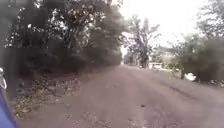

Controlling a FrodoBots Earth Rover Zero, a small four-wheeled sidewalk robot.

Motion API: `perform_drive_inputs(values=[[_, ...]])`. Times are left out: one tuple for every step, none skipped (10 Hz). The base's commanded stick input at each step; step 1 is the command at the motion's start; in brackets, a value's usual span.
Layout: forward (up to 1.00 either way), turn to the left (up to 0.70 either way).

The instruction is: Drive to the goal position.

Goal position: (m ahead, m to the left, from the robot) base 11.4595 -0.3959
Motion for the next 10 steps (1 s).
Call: perform_drive_inputs(values=[[0.7, -0.01], [0.7, -0.01], [0.7, -0.01], [0.7, -0.01], [0.7, -0.01], [0.7, -0.01], [0.7, -0.01], [0.7, -0.01], [0.7, -0.01], [0.7, -0.01]])
